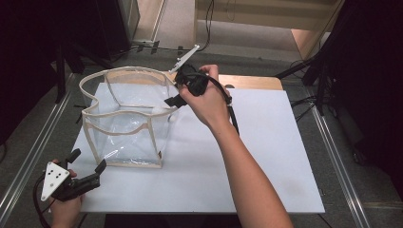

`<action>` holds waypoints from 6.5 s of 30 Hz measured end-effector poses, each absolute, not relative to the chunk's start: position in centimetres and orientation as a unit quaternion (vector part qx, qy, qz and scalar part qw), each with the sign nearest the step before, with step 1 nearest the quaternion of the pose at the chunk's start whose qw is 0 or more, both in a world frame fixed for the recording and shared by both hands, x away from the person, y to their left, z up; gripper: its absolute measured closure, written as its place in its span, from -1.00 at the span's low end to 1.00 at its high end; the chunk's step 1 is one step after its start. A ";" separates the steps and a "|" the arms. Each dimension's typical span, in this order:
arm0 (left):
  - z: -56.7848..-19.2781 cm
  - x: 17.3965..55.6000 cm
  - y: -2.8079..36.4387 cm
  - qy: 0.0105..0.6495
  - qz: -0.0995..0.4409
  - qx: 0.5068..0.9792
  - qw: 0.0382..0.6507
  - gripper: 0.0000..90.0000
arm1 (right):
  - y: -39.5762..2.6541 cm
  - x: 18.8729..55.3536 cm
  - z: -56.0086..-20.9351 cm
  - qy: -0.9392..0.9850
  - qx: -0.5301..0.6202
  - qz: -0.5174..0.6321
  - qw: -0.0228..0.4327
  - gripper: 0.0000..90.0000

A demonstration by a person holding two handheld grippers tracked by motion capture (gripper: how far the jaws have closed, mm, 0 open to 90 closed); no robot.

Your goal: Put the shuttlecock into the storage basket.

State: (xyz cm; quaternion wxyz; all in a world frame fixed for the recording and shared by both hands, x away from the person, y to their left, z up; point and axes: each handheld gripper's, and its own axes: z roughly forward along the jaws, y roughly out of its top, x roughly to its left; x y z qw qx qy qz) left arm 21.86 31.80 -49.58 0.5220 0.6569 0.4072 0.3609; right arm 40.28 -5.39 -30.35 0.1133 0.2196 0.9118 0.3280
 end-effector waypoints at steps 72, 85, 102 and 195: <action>-49.6 21.9 31.8 0.408 0.359 0.658 0.522 -0.80 | -19.4 35.6 -41.9 0.847 0.342 0.391 0.110 -1.00; -49.6 21.9 31.9 0.408 0.358 0.657 0.524 -0.80 | -21.2 33.9 -44.8 0.832 0.363 0.404 0.110 -1.00; -49.7 21.8 31.6 0.406 0.362 0.662 0.516 -0.80 | -24.2 31.7 -46.4 0.811 0.385 0.424 0.117 -1.00; -49.7 21.8 31.5 0.404 0.364 0.666 0.511 -0.80 | -35.7 21.4 -51.2 0.736 0.469 0.461 0.159 -1.00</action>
